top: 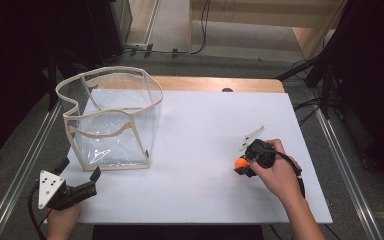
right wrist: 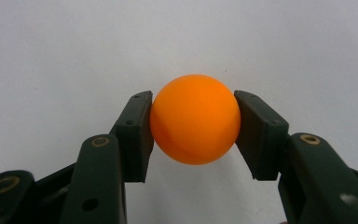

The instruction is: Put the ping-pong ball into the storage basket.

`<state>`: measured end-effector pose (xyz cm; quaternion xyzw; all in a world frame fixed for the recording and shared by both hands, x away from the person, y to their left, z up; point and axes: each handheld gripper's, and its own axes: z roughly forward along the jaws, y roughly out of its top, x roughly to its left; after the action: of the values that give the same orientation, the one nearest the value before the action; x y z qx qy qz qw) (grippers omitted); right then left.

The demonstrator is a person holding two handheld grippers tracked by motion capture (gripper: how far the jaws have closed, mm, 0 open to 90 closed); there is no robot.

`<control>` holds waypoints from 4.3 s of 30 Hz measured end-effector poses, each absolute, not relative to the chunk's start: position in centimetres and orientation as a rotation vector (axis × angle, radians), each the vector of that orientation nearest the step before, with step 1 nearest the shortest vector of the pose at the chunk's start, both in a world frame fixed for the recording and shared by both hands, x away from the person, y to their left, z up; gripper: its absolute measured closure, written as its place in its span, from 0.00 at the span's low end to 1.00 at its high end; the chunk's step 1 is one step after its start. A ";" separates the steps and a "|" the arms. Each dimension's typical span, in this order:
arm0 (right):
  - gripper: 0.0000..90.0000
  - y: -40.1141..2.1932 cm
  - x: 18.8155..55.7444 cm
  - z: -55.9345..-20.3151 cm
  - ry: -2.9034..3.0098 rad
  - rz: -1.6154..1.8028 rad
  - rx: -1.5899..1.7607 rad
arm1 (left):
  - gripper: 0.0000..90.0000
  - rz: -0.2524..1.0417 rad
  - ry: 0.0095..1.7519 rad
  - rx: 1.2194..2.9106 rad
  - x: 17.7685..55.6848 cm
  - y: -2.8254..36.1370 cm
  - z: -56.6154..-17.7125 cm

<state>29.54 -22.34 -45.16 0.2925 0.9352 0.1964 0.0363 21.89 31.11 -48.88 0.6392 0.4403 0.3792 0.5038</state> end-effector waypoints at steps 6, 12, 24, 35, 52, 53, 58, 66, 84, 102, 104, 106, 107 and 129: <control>0.53 -21.6 30.0 -45.0 2.887 0.610 0.879 | 0.00 0.916 1.062 1.544 21.9 31.1 -48.9; 0.53 -20.8 30.3 -44.7 2.898 0.616 0.863 | 0.00 0.916 1.061 1.546 21.9 31.1 -48.9; 0.53 -19.3 31.3 -44.1 2.919 0.630 0.824 | 0.00 0.916 1.060 1.547 21.9 31.1 -48.9; 0.53 -17.7 32.0 -43.6 2.934 0.650 0.782 | 0.00 0.915 1.060 1.546 21.9 31.1 -48.9; 0.53 -15.3 33.2 -42.6 2.953 0.645 0.723 | 0.00 0.922 1.054 1.556 21.9 31.0 -48.9; 0.53 -15.2 33.3 -42.6 2.954 0.651 0.717 | 0.00 0.922 1.054 1.556 21.9 31.0 -48.9; 0.53 -14.4 33.8 -42.3 2.960 0.640 0.693 | 0.00 0.923 1.054 1.558 21.9 31.0 -48.9; 0.53 -13.7 34.2 -41.8 2.967 0.645 0.678 | 0.00 0.920 1.052 1.559 21.9 31.0 -48.9; 0.53 -11.5 35.2 -41.1 2.986 0.647 0.628 | 0.00 0.921 1.051 1.566 21.9 30.9 -48.9; 0.53 -9.0 36.2 -40.0 3.002 0.661 0.570 | 0.00 0.920 1.049 1.566 21.9 30.9 -48.9; 0.53 -8.6 36.3 -39.8 3.007 0.661 0.558 | 0.00 0.920 1.047 1.568 21.9 30.9 -48.9; 0.53 -8.4 36.3 -39.7 3.004 0.667 0.559 | 0.00 0.919 1.048 1.567 21.9 30.9 -48.9; 0.53 -8.4 36.3 -39.7 3.004 0.667 0.559 | 0.00 0.919 1.048 1.567 21.9 30.9 -48.9; 0.53 -6.3 37.2 -37.9 3.008 0.692 0.501 | 0.00 0.921 1.043 1.571 21.9 30.8 -48.9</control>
<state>37.18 -6.31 -37.87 0.1603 0.9619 0.2212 0.0074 21.88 30.83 -48.92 0.6489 0.4310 0.3804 0.4984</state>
